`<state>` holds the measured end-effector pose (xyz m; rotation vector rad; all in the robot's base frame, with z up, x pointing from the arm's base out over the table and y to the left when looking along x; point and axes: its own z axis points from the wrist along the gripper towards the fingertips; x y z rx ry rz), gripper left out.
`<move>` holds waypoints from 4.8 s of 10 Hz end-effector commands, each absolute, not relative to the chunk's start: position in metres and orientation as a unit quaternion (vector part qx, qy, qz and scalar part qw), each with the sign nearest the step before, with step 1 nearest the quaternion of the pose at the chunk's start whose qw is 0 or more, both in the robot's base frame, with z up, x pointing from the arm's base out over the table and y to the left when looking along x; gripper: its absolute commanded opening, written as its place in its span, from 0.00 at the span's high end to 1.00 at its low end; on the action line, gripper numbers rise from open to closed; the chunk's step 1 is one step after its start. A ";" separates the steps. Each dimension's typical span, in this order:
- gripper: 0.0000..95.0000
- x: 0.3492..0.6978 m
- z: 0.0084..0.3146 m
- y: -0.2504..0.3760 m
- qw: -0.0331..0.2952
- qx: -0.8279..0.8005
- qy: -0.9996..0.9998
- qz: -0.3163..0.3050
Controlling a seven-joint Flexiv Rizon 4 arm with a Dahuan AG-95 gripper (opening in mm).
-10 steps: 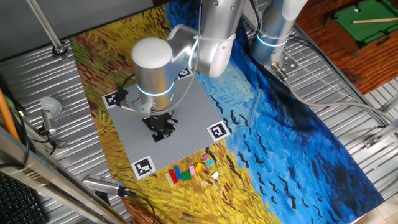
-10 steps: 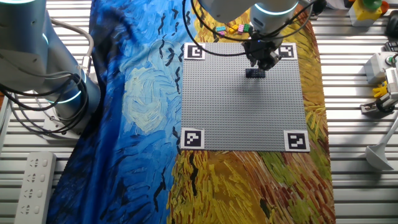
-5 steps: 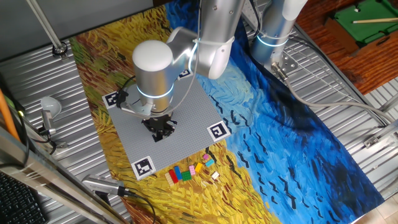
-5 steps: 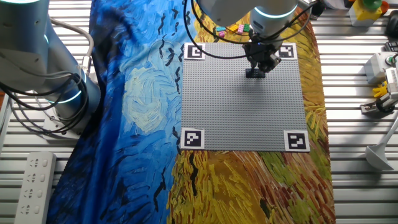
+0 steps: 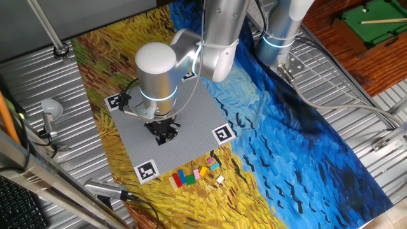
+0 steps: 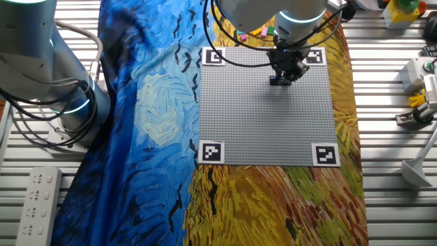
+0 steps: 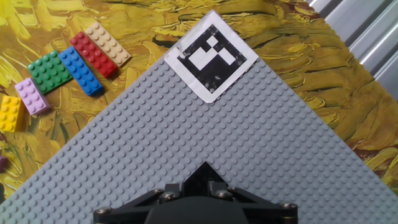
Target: Stack small Lego blocks one on top of the other
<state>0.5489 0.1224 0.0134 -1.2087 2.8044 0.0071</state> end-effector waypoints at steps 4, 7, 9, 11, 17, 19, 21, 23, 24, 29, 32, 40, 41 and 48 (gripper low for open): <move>0.80 0.547 0.012 0.123 0.041 -0.393 0.919 0.000; 0.80 0.545 0.017 0.123 0.040 -0.390 0.920 -0.004; 0.80 0.545 0.017 0.123 0.041 -0.389 0.920 -0.001; 0.80 0.545 0.017 0.123 0.038 -0.385 0.922 0.000; 0.80 0.545 0.017 0.123 0.035 -0.369 0.929 -0.008; 0.80 0.545 0.017 0.123 0.038 -0.365 0.930 -0.008; 0.80 0.545 0.017 0.123 0.037 -0.368 0.929 -0.007; 0.80 0.543 0.018 0.124 0.036 -0.367 0.929 -0.003; 0.80 0.539 0.016 0.124 0.036 -0.366 0.930 -0.003; 0.80 0.534 0.017 0.122 0.034 -0.368 0.929 -0.001; 0.80 0.534 0.016 0.122 0.033 -0.371 0.928 0.000; 0.80 0.534 0.016 0.122 0.029 -0.399 0.916 -0.007; 0.80 0.533 0.016 0.122 0.029 -0.400 0.916 -0.006; 0.80 0.518 0.018 0.124 0.030 -0.399 0.917 0.005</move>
